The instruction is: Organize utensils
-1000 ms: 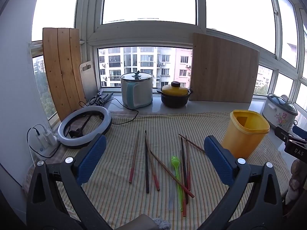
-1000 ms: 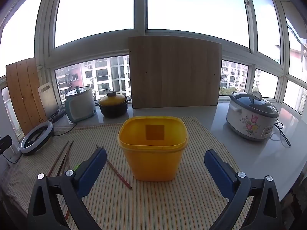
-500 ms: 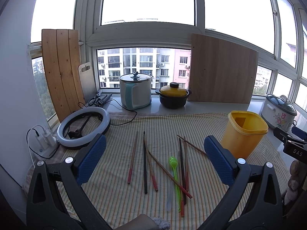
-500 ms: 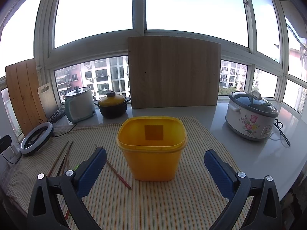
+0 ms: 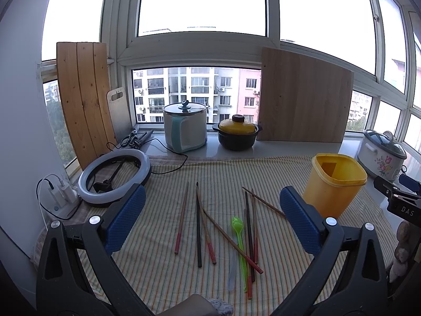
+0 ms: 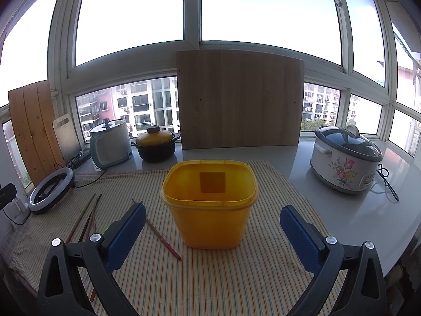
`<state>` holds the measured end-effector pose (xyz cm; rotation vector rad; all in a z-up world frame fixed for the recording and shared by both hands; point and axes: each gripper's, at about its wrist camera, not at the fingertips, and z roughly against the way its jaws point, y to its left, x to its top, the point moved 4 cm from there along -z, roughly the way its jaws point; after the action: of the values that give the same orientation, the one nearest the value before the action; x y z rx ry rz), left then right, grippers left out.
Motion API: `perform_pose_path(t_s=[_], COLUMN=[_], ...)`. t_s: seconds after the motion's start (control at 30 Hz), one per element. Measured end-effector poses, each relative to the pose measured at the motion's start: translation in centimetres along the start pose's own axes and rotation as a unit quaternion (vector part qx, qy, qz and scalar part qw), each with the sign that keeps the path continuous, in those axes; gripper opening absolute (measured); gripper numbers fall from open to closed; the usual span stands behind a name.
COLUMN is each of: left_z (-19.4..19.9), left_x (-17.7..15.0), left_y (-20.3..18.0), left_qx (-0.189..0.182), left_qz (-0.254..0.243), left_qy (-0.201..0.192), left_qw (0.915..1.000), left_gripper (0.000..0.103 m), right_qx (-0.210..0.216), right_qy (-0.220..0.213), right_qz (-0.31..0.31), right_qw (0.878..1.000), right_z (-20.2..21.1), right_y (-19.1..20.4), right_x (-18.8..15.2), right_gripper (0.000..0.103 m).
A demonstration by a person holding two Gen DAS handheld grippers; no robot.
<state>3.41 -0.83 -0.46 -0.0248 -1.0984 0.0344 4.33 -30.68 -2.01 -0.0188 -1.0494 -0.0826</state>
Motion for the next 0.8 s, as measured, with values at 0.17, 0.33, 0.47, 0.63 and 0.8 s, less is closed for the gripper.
perform_pose_path(t_s=[0.17,0.33,0.47,0.63,0.8], left_z=[0.03,0.01,0.04,0.05,0.05], left_x=[-0.05,-0.02,-0.09,-0.14,-0.17], left_y=[-0.01,-0.08,-0.06,-0.08,-0.11], left_qx=[0.000,0.000,0.001,0.001,0.000], left_qz=[0.001,0.000,0.000,0.001,0.000], left_qy=[0.000,-0.001,-0.001,-0.001,-0.001], left_qw=[1.0000,1.0000,1.0000,1.0000,1.0000], left_gripper=[0.103,0.103,0.103,0.103,0.103], right_qx=[0.003,0.003,0.004,0.005,0.006], right_qy=[0.002,0.001,0.002,0.003,0.003], right_qz=[0.000,0.001,0.001,0.002,0.003], right_qw=[1.000,1.000,1.000,1.000,1.000], right_z=[-0.05,-0.06,-0.05,0.00,-0.04], right_y=[0.05,0.14,0.14,0.23,0.35], right_x=[-0.05,-0.05,-0.08,-0.07,-0.11], right_gripper=[0.103,0.103,0.103,0.103,0.103])
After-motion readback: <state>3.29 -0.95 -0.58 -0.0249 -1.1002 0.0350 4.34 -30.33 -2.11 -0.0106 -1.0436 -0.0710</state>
